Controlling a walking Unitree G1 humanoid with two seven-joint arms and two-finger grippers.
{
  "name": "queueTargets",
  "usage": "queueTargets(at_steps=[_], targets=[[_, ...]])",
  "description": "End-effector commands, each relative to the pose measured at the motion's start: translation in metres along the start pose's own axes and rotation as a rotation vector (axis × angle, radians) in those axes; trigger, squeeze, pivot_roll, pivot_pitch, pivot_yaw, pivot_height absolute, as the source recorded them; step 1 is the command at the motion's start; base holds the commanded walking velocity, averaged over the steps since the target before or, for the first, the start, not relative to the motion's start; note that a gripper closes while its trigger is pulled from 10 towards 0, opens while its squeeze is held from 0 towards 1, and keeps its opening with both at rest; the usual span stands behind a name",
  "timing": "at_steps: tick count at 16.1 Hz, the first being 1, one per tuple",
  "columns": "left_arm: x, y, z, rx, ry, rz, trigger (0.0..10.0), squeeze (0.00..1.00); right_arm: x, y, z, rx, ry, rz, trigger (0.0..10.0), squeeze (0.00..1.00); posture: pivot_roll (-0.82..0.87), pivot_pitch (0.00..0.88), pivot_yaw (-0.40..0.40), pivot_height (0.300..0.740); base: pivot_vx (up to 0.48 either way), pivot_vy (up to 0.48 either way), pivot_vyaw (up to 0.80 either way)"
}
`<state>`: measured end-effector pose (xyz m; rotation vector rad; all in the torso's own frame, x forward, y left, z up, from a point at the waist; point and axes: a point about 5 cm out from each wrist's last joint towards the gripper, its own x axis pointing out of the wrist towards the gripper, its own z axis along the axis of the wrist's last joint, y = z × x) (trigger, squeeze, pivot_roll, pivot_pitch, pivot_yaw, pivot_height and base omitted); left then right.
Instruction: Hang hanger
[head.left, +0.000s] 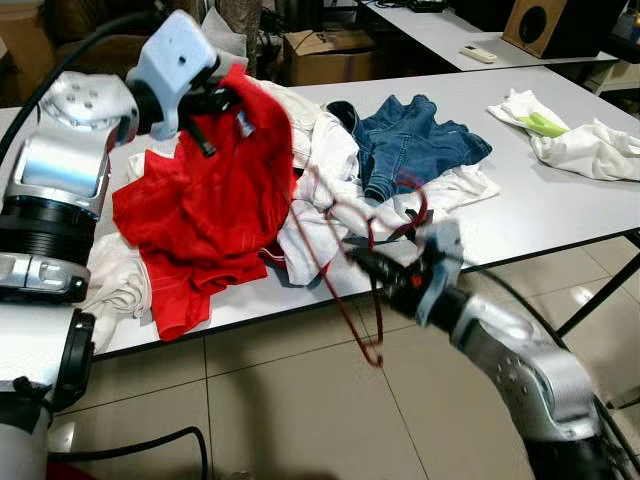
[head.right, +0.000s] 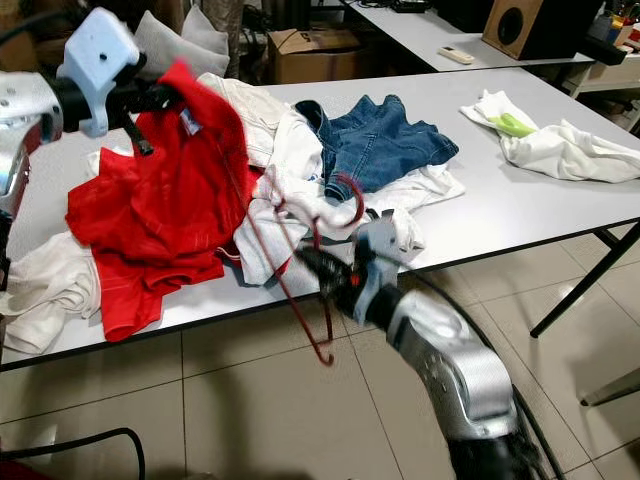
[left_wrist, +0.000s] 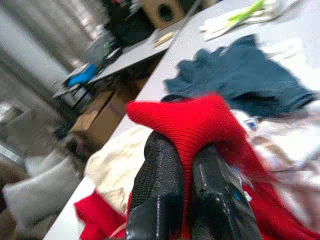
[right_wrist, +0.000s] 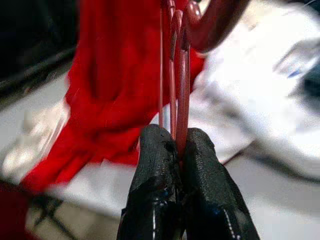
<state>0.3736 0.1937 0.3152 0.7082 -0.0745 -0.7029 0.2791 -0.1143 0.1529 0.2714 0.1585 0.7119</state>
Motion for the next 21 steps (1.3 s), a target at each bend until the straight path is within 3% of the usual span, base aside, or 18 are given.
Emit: queueTargets(at_steps=[1, 4, 8, 10, 12, 18, 21], targets=[[0.000, -0.005, 0.005, 0.020, -0.004, -0.041, 0.0, 0.00, -0.002, -0.010, 0.010, 0.017, -0.061, -0.058, 10.0, 0.00, -0.07, 0.000, -0.022, 0.740, 0.000, 0.000, 0.00], [-0.003, -0.016, -0.007, 0.039, 0.057, -0.067, 0.0, 0.00, -0.001, -0.011, 0.020, 0.144, -0.143, -0.036, 10.0, 0.00, -0.07, 0.000, -0.028, 0.740, 0.000, 0.000, 0.00], [0.004, -0.020, -0.011, 0.031, 0.049, 0.051, 0.0, 0.00, 0.000, 0.007, 0.006, 0.142, -0.038, 0.115, 10.0, 0.00, -0.07, 0.000, -0.016, 0.740, 0.000, 0.000, 0.00], [0.005, -0.013, -0.006, 0.049, 0.034, 0.110, 0.0, 0.00, 0.000, 0.000, -0.008, 0.105, 0.057, 0.042, 10.0, 0.00, -0.07, 0.000, -0.017, 0.740, 0.000, 0.000, 0.00], [0.006, -0.007, 0.001, 0.059, 0.015, 0.147, 0.0, 0.00, -0.003, -0.002, -0.009, 0.117, 0.066, 0.038, 10.0, 0.00, -0.07, 0.000, -0.017, 0.740, 0.000, 0.000, 0.00], [0.011, -0.032, 0.005, 0.099, 0.032, -0.022, 0.0, 0.00, 0.001, 0.005, -0.001, 0.171, 0.009, 0.117, 10.0, 0.00, -0.07, 0.000, -0.017, 0.740, 0.000, 0.000, 0.00], [0.006, -0.039, 0.004, 0.107, 0.059, -0.092, 0.0, 0.00, 0.011, -0.007, -0.008, 0.228, 0.034, 0.054, 10.0, 0.00, -0.06, 0.000, -0.018, 0.740, 0.000, 0.000, 0.00]])
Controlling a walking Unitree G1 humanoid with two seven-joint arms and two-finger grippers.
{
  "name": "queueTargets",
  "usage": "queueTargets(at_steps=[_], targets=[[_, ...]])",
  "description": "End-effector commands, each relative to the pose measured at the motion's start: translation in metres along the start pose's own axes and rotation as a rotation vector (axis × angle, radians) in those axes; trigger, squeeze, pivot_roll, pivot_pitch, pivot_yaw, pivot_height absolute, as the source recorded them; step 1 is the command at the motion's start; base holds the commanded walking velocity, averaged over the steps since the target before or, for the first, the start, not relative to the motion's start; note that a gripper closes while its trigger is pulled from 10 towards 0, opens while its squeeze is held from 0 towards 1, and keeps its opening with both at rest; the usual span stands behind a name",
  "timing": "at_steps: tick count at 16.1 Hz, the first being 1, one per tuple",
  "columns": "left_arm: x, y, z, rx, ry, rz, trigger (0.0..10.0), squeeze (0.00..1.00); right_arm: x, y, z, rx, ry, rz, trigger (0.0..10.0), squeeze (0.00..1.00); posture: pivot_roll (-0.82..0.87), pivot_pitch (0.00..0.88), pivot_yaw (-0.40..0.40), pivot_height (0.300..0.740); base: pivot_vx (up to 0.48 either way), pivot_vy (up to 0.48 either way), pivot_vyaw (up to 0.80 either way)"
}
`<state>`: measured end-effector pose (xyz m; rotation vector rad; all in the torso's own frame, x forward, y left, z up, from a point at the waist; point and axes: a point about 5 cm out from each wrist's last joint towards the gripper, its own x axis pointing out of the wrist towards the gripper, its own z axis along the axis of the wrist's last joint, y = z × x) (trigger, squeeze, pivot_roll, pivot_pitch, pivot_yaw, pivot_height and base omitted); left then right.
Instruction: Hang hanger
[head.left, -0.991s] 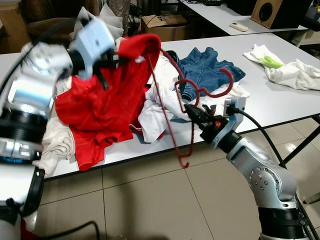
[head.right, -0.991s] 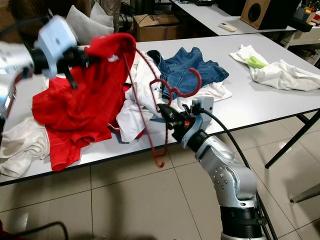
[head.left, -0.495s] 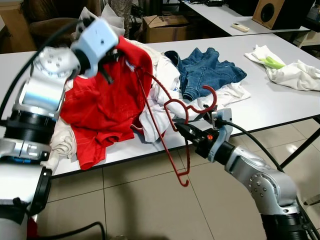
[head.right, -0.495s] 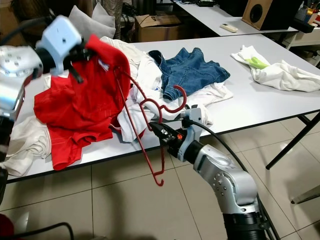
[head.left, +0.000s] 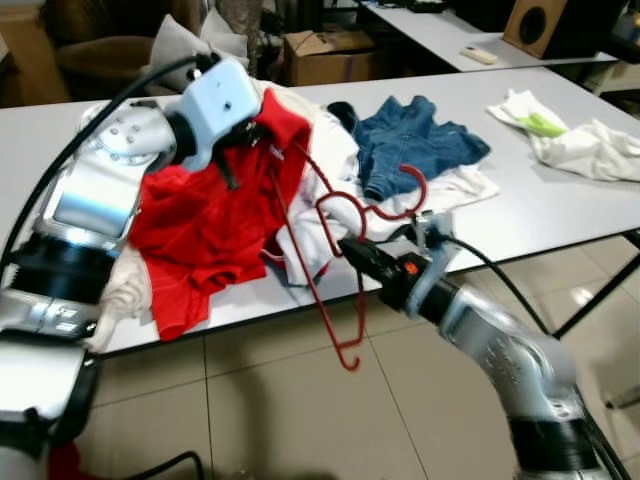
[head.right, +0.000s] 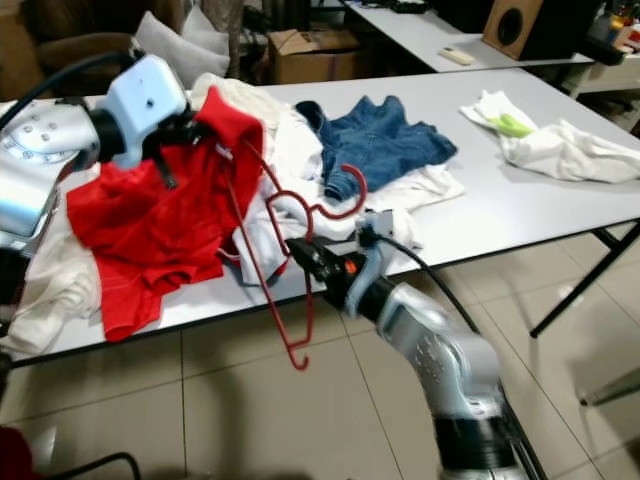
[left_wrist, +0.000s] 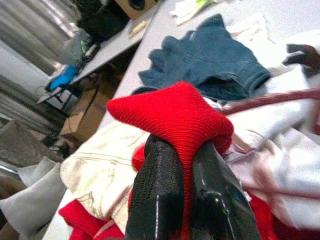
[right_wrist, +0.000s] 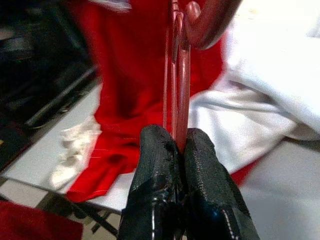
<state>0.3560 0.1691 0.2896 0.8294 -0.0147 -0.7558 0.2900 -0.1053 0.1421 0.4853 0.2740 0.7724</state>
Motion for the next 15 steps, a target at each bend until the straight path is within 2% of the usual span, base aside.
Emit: queueTargets(at_steps=[1, 2, 3, 4, 5, 6, 7, 8, 9, 10, 15], targets=[[-0.006, 0.000, 0.000, 0.011, 0.025, -0.021, 0.0, 0.00, 0.002, -0.010, 0.004, 0.010, -0.019, -0.056, 10.0, 0.00, -0.06, 0.000, -0.012, 0.740, 0.000, 0.000, 0.00], [-0.013, 0.003, -0.009, 0.009, 0.074, -0.007, 0.0, 0.00, 0.008, -0.012, 0.014, 0.024, -0.064, -0.065, 10.0, 0.00, -0.05, 0.000, -0.010, 0.740, 0.000, 0.000, 0.00], [-0.025, 0.015, -0.017, 0.013, 0.120, 0.063, 0.0, 0.00, 0.017, -0.011, 0.036, 0.041, -0.141, -0.043, 10.0, 0.00, -0.05, 0.000, -0.009, 0.740, 0.000, 0.000, 0.00], [-0.030, 0.022, -0.018, 0.017, 0.130, 0.106, 0.0, 0.00, 0.020, -0.010, 0.047, 0.047, -0.179, -0.033, 10.0, 0.00, -0.05, 0.000, -0.009, 0.740, 0.000, 0.000, 0.00], [-0.043, 0.043, -0.014, 0.036, 0.115, 0.223, 0.0, 0.00, 0.027, -0.006, 0.074, 0.053, -0.278, -0.007, 10.0, 0.00, -0.05, 0.000, -0.014, 0.740, 0.000, 0.000, 0.00], [-0.050, 0.052, -0.008, 0.048, 0.096, 0.272, 0.0, 0.00, 0.029, -0.003, 0.085, 0.064, -0.322, 0.011, 10.0, 0.00, -0.05, 0.000, -0.014, 0.740, 0.000, 0.000, 0.00], [-0.067, 0.071, 0.010, 0.068, 0.033, 0.378, 0.0, 0.00, 0.034, 0.004, 0.105, 0.098, -0.391, 0.063, 10.0, 0.00, -0.03, 0.000, -0.032, 0.740, 0.000, 0.000, 0.00], [-0.075, 0.076, 0.018, 0.069, 0.004, 0.412, 0.0, 0.00, 0.038, 0.007, 0.106, 0.096, -0.387, 0.083, 10.0, 0.00, -0.03, 0.000, -0.032, 0.740, 0.000, 0.000, 0.00], [-0.076, 0.072, 0.019, 0.055, -0.001, 0.393, 0.0, 0.00, 0.042, 0.009, 0.095, 0.078, -0.340, 0.088, 10.0, 0.00, -0.02, 0.000, -0.041, 0.740, 0.000, 0.000, 0.00], [-0.074, 0.062, 0.016, 0.026, -0.007, 0.356, 0.0, 0.00, 0.045, 0.009, 0.077, 0.066, -0.273, 0.090, 10.0, 0.00, -0.02, 0.000, -0.043, 0.740, 0.000, 0.000, 0.00], [-0.059, 0.053, 0.013, -0.009, -0.042, 0.349, 0.0, 0.00, 0.039, 0.013, 0.059, 0.059, -0.212, 0.126, 10.0, 0.00, -0.03, 0.000, -0.036, 0.740, 0.000, 0.000, 0.00]])
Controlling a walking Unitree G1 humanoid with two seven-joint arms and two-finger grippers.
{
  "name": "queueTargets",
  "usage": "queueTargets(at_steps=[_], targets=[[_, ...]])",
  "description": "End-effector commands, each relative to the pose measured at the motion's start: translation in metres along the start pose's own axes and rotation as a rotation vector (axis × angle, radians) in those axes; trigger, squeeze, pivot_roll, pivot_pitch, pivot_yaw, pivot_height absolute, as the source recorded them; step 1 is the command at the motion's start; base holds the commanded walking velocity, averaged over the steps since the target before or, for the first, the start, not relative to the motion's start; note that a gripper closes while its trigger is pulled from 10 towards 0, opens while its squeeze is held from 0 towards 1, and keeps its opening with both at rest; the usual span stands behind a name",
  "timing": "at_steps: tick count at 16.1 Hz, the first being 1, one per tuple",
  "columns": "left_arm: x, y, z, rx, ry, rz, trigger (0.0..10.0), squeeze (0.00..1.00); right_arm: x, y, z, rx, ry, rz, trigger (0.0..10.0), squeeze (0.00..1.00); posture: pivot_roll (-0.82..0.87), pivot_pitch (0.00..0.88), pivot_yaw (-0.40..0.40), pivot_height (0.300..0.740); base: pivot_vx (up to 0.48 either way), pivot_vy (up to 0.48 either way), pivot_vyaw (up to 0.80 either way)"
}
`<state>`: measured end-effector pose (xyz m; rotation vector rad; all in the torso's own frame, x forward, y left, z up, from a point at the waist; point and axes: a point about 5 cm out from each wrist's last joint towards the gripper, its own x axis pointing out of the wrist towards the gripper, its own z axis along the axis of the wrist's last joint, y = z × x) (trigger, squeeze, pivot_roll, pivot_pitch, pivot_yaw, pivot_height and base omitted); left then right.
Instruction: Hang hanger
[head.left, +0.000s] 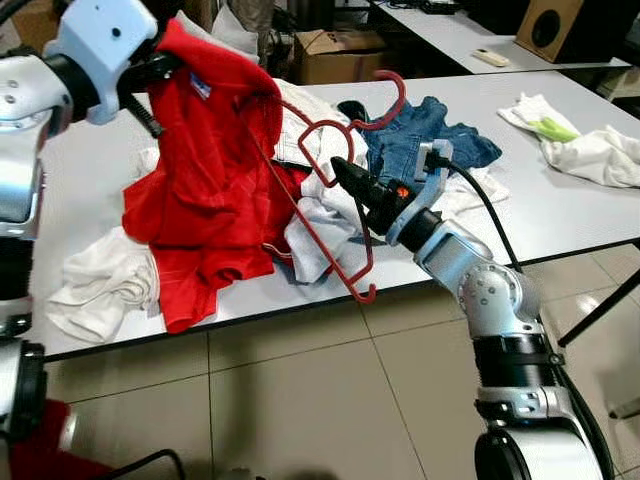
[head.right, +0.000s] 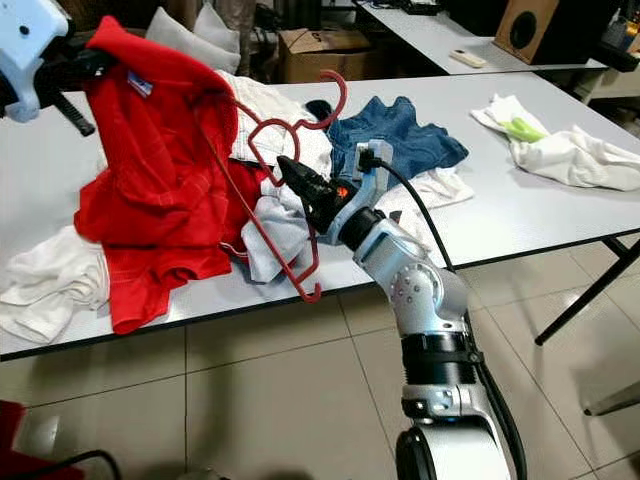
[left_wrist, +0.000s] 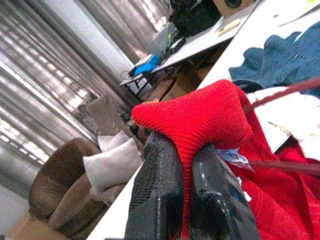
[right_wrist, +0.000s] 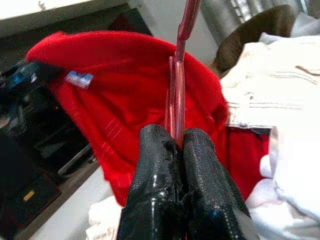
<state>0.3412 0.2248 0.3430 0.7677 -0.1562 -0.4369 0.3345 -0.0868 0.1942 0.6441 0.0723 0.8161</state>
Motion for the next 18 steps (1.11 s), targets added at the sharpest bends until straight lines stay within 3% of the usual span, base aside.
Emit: queueTargets(at_steps=[1, 5, 8, 10, 13, 15, 16, 17, 18], targets=[[0.005, -0.002, 0.009, 0.017, -0.035, -0.006, 0.0, 0.00, -0.004, 0.002, -0.001, -0.010, 0.019, 0.022, 10.0, 0.00, -0.04, 0.000, -0.033, 0.740, 0.000, 0.000, 0.00], [0.018, -0.020, 0.014, 0.018, -0.056, -0.059, 0.0, 0.00, -0.014, 0.003, -0.010, -0.045, 0.065, 0.017, 10.0, 0.00, -0.05, 0.000, -0.025, 0.740, 0.000, 0.000, 0.00], [0.019, -0.014, 0.015, 0.021, -0.067, 0.009, 0.0, 0.00, -0.018, -0.001, -0.018, -0.046, 0.126, -0.013, 10.0, 0.00, -0.05, 0.000, -0.033, 0.740, 0.000, 0.000, 0.00], [0.018, -0.021, 0.024, 0.050, -0.142, -0.045, 0.0, 0.00, -0.018, -0.004, -0.028, -0.018, 0.187, -0.048, 10.0, 0.00, -0.05, 0.000, -0.036, 0.740, 0.000, 0.000, 0.00], [0.013, -0.022, 0.032, 0.020, -0.206, -0.050, 0.0, 0.00, -0.010, -0.015, -0.024, -0.005, 0.156, -0.147, 10.0, 0.00, -0.05, 0.000, -0.036, 0.740, 0.000, 0.000, 0.00], [0.008, -0.009, 0.034, 0.038, -0.212, 0.026, 0.0, 0.00, -0.002, -0.020, -0.005, -0.034, 0.053, -0.191, 10.0, 0.00, -0.04, 0.000, -0.040, 0.740, 0.000, 0.000, 0.00], [-0.007, 0.022, 0.044, 0.077, -0.272, 0.207, 0.0, 0.00, 0.013, -0.003, 0.043, -0.055, -0.183, -0.100, 10.0, 0.00, -0.04, 0.000, -0.048, 0.740, 0.000, 0.000, 0.00], [-0.013, 0.033, 0.049, 0.090, -0.305, 0.277, 0.0, 0.00, 0.017, 0.007, 0.060, -0.047, -0.270, -0.042, 10.0, 0.00, -0.04, 0.000, -0.048, 0.740, 0.000, 0.000, 0.00], [-0.032, 0.048, 0.066, 0.080, -0.408, 0.362, 0.0, 0.00, 0.021, 0.030, 0.088, -0.051, -0.375, 0.084, 10.0, 0.00, -0.03, 0.000, -0.068, 0.740, 0.000, 0.000, 0.00]])
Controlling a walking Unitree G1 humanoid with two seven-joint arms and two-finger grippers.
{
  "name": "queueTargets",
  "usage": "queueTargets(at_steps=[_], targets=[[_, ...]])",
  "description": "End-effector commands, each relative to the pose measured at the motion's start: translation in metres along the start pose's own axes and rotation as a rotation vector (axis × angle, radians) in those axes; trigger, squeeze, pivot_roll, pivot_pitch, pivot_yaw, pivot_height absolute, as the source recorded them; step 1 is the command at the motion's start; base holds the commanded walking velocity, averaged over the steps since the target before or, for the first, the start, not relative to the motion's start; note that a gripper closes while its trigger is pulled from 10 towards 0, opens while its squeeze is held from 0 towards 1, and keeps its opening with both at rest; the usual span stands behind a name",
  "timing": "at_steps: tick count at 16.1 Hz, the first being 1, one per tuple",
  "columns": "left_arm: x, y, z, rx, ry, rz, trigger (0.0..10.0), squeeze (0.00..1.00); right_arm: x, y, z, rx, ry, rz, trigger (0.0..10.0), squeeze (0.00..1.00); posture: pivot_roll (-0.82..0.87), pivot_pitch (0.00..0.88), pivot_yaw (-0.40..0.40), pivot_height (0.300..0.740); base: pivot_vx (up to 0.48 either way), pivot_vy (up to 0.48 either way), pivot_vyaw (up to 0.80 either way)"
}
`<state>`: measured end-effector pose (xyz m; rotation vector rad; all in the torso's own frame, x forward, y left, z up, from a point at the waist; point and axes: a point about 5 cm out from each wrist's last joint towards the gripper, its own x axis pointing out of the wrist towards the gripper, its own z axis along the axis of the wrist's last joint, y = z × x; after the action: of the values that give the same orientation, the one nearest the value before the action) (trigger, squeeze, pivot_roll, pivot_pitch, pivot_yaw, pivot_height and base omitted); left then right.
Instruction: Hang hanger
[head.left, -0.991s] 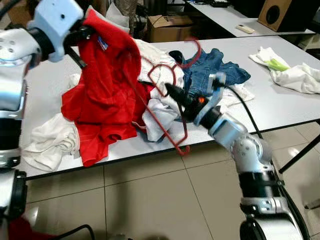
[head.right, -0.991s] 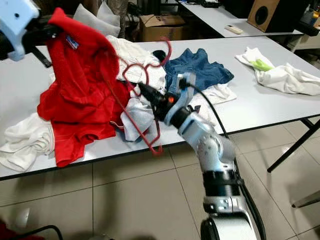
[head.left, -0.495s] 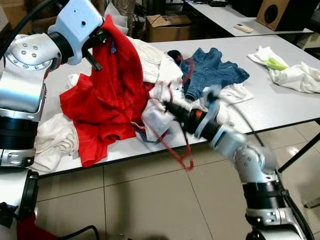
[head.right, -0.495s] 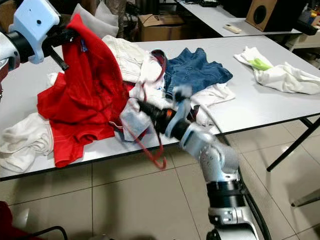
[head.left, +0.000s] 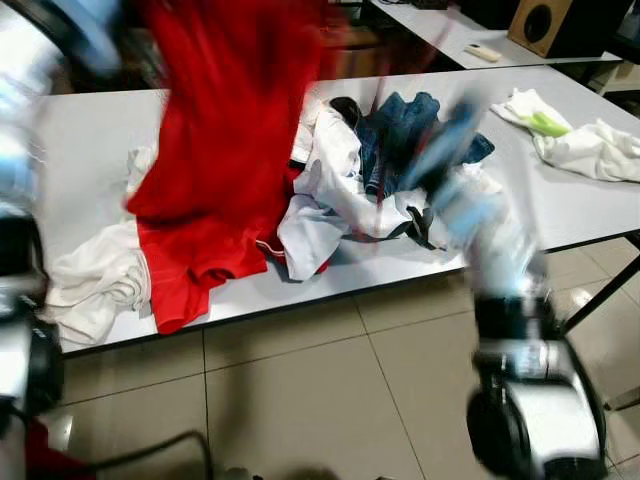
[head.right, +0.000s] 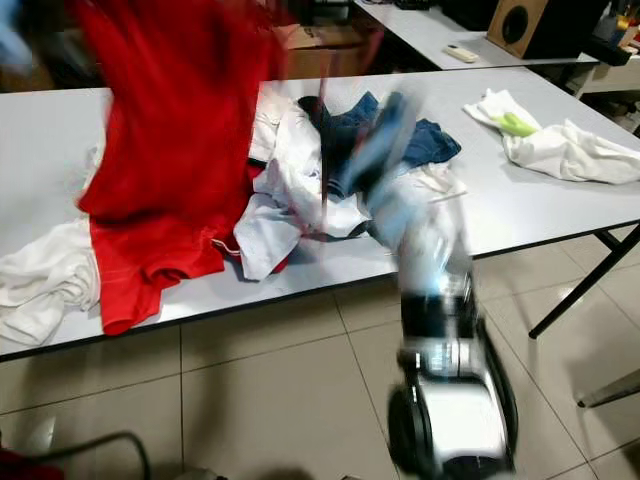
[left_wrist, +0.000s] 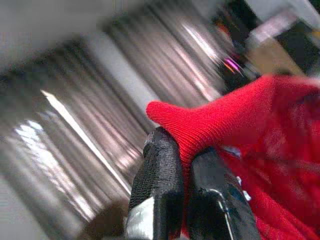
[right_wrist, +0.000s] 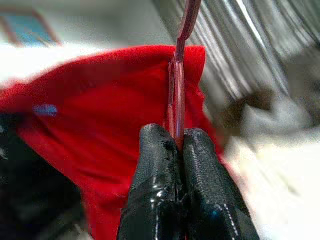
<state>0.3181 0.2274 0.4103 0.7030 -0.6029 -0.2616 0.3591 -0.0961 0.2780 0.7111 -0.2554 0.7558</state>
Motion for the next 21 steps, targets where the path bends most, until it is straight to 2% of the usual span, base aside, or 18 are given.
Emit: queueTargets(at_steps=[1, 2, 3, 4, 5, 7, 8, 10, 12, 13, 15, 16, 17, 18, 20, 21], targets=[[-0.008, 0.009, 0.014, 0.002, -0.048, 0.028, 0.0, 0.00, 0.001, 0.011, 0.012, 0.006, -0.057, 0.078, 10.0, 0.00, -0.02, 0.000, -0.073, 0.740, 0.000, 0.000, 0.00], [-0.015, 0.006, 0.010, -0.009, -0.010, -0.002, 0.0, 0.00, 0.002, 0.016, 0.011, 0.001, -0.038, 0.114, 10.0, 0.00, -0.02, 0.000, -0.078, 0.740, 0.000, 0.000, 0.00], [-0.034, -0.021, -0.017, -0.044, 0.134, -0.096, 0.0, 0.00, -0.005, 0.011, -0.014, -0.035, 0.074, 0.097, 10.0, 0.00, -0.01, 0.000, -0.084, 0.740, 0.000, 0.000, 0.00], [-0.049, -0.046, -0.034, -0.067, 0.224, -0.146, 0.0, 0.00, -0.014, 0.002, -0.033, -0.052, 0.150, 0.044, 10.0, 0.00, -0.01, 0.000, -0.089, 0.740, 0.000, 0.000, 0.00], [-0.059, -0.070, -0.047, -0.091, 0.283, -0.183, 0.0, 0.00, -0.022, 0.000, -0.042, -0.042, 0.177, 0.028, 10.0, 0.00, -0.02, 0.000, -0.088, 0.740, 0.000, 0.000, 0.00], [-0.075, -0.113, -0.064, -0.196, 0.375, -0.247, 0.0, 0.00, -0.036, -0.005, -0.049, -0.021, 0.209, -0.018, 10.0, 0.00, -0.03, 0.000, -0.082, 0.740, 0.000, 0.000, 0.00], [-0.078, -0.123, -0.067, -0.210, 0.396, -0.264, 0.0, 0.00, -0.040, -0.008, -0.050, -0.018, 0.216, -0.034, 10.0, 0.00, -0.04, 0.000, -0.079, 0.740, 0.000, 0.000, 0.00], [-0.080, -0.126, -0.068, -0.212, 0.424, -0.250, 0.0, 0.00, -0.047, -0.008, -0.052, -0.023, 0.226, -0.042, 10.0, 0.00, -0.05, 0.000, -0.076, 0.740, 0.000, 0.000, 0.00], [-0.080, -0.122, -0.069, -0.200, 0.438, -0.234, 0.1, 0.00, -0.051, -0.009, -0.053, -0.029, 0.232, -0.044, 10.0, 0.00, -0.05, 0.000, -0.076, 0.740, 0.000, 0.000, 0.00], [-0.080, -0.116, -0.073, -0.173, 0.464, -0.202, 1.7, 0.00, -0.056, -0.010, -0.053, -0.028, 0.238, -0.048, 10.0, 0.00, -0.05, 0.000, -0.076, 0.740, 0.000, 0.000, 0.00], [-0.077, -0.109, -0.072, -0.178, 0.446, -0.169, 0.0, 0.00, -0.060, -0.011, -0.053, -0.046, 0.259, -0.054, 10.0, 0.00, -0.05, 0.000, -0.076, 0.740, 0.000, 0.000, 0.00], [-0.073, -0.106, -0.067, -0.199, 0.404, -0.167, 0.0, 0.00, -0.064, -0.017, -0.056, -0.067, 0.289, -0.101, 10.0, 0.00, -0.05, 0.000, -0.076, 0.740, 0.000, 0.000, 0.00], [-0.070, -0.106, -0.059, -0.234, 0.355, -0.208, 0.0, 0.00, -0.068, -0.026, -0.059, -0.074, 0.308, -0.189, 10.0, 0.00, -0.05, 0.000, -0.075, 0.740, 0.000, 0.000, 0.00], [-0.071, -0.110, -0.056, -0.251, 0.355, -0.270, 0.0, 0.00, -0.067, -0.032, -0.059, -0.040, 0.281, -0.244, 10.0, 0.00, -0.05, 0.000, -0.076, 0.740, 0.000, 0.000, 0.00], [-0.074, -0.128, -0.050, -0.322, 0.366, -0.464, 0.1, 0.00, -0.050, -0.036, -0.058, 0.098, 0.158, -0.277, 10.0, 0.00, -0.03, 0.000, -0.079, 0.740, 0.000, 0.000, 0.00], [-0.073, -0.132, -0.048, -0.333, 0.369, -0.505, 0.1, 0.00, -0.044, -0.035, -0.059, 0.148, 0.125, -0.268, 10.0, 0.00, -0.02, 0.000, -0.082, 0.740, 0.000, 0.000, 0.00]])
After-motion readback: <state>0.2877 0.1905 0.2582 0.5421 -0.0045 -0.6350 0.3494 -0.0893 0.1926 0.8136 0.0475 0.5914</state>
